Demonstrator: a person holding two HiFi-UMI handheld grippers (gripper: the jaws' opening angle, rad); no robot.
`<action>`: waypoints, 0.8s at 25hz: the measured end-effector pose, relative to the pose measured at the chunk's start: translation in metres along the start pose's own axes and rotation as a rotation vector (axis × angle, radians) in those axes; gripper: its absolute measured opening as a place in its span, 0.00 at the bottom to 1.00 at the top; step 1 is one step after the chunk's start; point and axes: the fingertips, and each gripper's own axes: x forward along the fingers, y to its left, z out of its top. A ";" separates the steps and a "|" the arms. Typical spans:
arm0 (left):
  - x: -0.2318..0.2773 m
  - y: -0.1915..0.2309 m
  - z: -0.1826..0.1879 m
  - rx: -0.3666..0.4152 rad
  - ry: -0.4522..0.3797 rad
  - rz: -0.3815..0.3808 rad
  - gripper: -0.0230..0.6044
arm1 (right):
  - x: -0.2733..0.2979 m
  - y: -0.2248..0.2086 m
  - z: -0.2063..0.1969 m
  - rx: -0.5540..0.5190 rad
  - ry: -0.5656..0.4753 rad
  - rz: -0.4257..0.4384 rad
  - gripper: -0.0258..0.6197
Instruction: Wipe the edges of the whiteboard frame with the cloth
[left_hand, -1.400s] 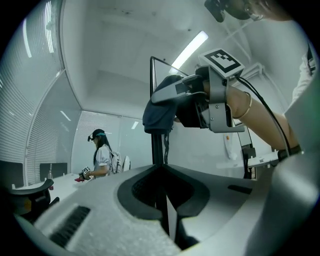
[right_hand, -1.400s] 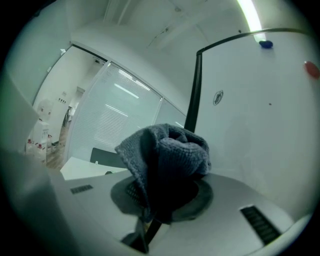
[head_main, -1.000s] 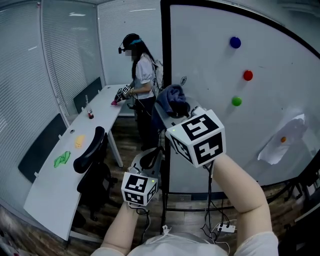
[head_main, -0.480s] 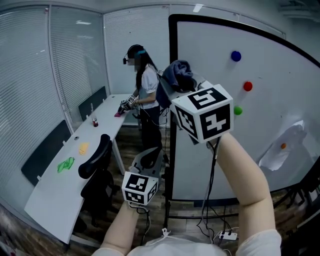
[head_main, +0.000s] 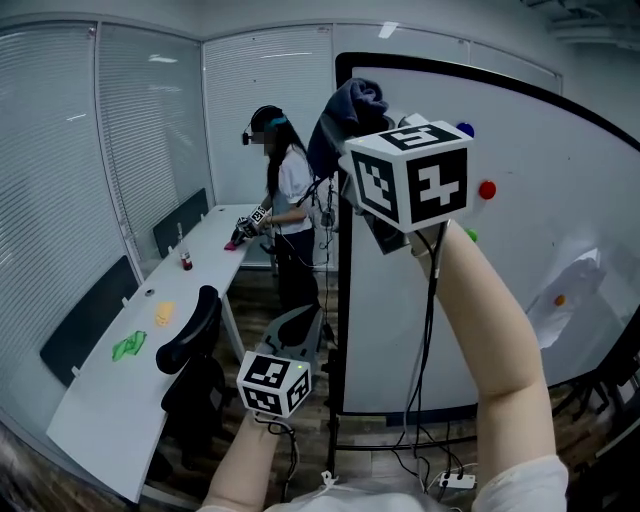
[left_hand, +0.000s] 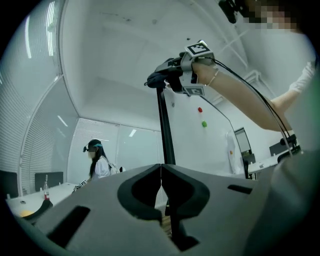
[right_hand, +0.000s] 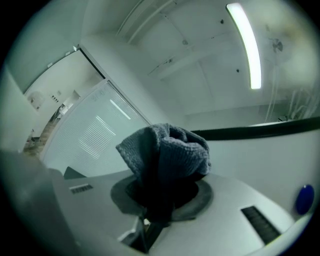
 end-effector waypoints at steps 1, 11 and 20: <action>0.000 -0.001 -0.001 0.006 0.004 -0.003 0.07 | 0.002 -0.003 0.007 -0.001 -0.003 -0.004 0.16; 0.017 -0.026 -0.007 0.025 0.005 -0.079 0.07 | 0.012 -0.031 0.053 -0.009 -0.041 -0.080 0.16; 0.018 -0.047 -0.050 -0.022 0.066 -0.182 0.07 | 0.003 -0.048 0.066 0.014 -0.109 -0.144 0.16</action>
